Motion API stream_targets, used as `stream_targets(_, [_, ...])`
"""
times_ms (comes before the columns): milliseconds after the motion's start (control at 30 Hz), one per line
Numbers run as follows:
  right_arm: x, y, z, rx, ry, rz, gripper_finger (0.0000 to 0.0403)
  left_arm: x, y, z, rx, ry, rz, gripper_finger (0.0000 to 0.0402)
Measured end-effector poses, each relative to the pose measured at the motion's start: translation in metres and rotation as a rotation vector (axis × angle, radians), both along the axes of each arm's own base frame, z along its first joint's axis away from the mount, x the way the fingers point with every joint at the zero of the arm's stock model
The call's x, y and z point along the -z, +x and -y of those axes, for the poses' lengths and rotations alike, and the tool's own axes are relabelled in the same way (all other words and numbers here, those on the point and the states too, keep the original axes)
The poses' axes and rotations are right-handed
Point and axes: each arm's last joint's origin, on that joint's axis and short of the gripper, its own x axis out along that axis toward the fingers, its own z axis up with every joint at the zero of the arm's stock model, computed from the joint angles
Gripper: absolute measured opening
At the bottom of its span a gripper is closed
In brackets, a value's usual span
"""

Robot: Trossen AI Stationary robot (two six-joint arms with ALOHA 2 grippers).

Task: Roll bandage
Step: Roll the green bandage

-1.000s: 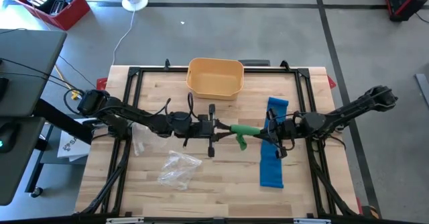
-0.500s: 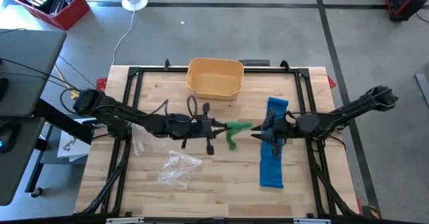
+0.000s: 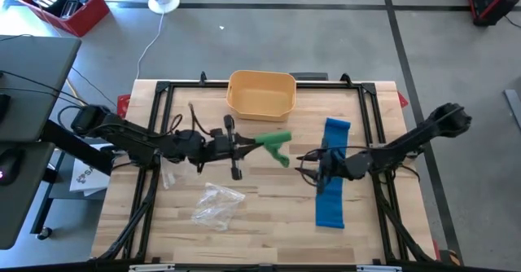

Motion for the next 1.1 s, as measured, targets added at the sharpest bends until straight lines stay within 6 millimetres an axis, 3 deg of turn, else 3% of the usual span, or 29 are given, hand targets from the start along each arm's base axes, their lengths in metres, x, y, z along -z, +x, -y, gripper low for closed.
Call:
stream_targets(267, [-0.004, 0.052, -0.019, 0.164, -0.168, -0.032, 0.0151, 0.005, -0.004, 0.001, 0.021, -0.005, 0.045, 0.0003])
stream_targets(400, [-0.011, 0.068, -0.028, 0.200, -0.234, -0.042, 0.0148, 0.004, -0.005, 0.003, 0.027, 0.001, 0.049, 0.0004])
stream_targets(533, [-0.017, 0.070, -0.035, 0.179, -0.262, -0.090, 0.0135, 0.004, -0.006, 0.005, 0.030, 0.023, 0.048, 0.0004])
stream_targets(833, [-0.027, 0.049, -0.055, 0.184, -0.240, -0.157, 0.0128, 0.004, -0.005, 0.005, 0.021, 0.041, 0.045, 0.0005])
stream_targets(1100, [-0.026, 0.042, -0.068, 0.088, -0.358, -0.193, 0.0129, 0.005, -0.005, 0.005, 0.023, 0.043, 0.039, 0.0005])
